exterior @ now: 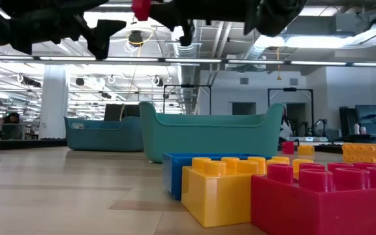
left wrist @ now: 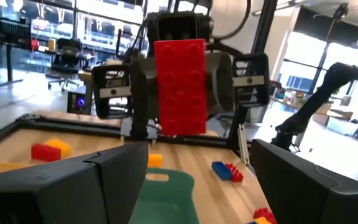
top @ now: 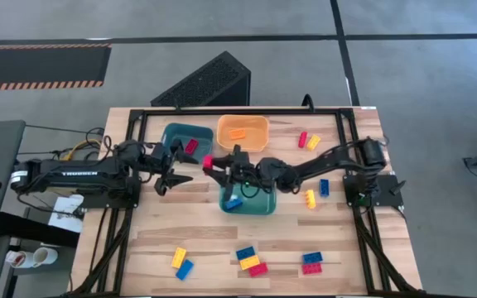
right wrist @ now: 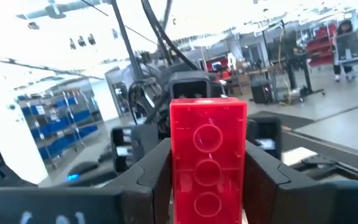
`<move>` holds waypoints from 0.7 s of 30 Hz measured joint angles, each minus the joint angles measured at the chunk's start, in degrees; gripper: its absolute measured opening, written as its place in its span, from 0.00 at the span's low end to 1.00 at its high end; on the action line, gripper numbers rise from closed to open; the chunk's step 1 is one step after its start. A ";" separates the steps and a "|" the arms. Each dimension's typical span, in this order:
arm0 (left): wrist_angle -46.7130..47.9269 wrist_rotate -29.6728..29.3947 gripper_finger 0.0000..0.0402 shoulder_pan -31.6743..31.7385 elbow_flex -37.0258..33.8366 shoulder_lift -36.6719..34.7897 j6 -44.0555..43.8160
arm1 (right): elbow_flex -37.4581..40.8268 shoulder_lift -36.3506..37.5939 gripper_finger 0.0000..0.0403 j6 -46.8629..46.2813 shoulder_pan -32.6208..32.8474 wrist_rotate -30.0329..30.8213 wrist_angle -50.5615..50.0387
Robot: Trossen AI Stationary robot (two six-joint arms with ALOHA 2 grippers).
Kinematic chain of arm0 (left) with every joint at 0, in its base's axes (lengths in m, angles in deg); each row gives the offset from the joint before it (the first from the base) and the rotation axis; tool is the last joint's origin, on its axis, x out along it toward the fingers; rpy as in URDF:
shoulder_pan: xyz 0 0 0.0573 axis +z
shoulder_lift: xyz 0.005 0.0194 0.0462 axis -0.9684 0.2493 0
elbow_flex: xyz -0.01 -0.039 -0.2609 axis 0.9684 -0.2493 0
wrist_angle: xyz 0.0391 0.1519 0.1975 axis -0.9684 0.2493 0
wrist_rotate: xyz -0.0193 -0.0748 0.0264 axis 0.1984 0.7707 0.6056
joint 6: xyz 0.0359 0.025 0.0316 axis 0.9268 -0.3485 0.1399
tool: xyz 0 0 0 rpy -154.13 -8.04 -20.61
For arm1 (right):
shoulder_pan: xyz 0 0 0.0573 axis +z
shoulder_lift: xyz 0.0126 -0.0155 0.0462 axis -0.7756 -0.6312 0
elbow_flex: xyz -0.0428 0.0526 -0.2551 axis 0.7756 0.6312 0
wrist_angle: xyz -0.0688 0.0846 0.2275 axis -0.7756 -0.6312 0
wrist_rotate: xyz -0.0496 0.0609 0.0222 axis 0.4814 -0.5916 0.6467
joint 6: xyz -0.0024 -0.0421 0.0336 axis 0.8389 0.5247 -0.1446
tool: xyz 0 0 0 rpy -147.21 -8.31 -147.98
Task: Sort & place blocks by color
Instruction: Put the red game piece into the blue bin
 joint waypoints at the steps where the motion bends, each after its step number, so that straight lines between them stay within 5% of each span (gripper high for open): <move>1: -0.61 -0.29 0.68 0.00 0.00 1.04 -0.02 | -0.69 -0.89 0.39 -0.01 -0.25 -0.25 0.48; 11: -11.78 -1.29 0.68 0.01 0.00 10.58 -3.37 | -5.99 -5.94 0.40 -1.46 -1.56 -3.14 0.49; 21: -12.21 -0.06 0.68 0.02 0.00 11.18 -3.20 | -6.14 -5.77 0.39 -1.45 -1.68 -3.10 -0.91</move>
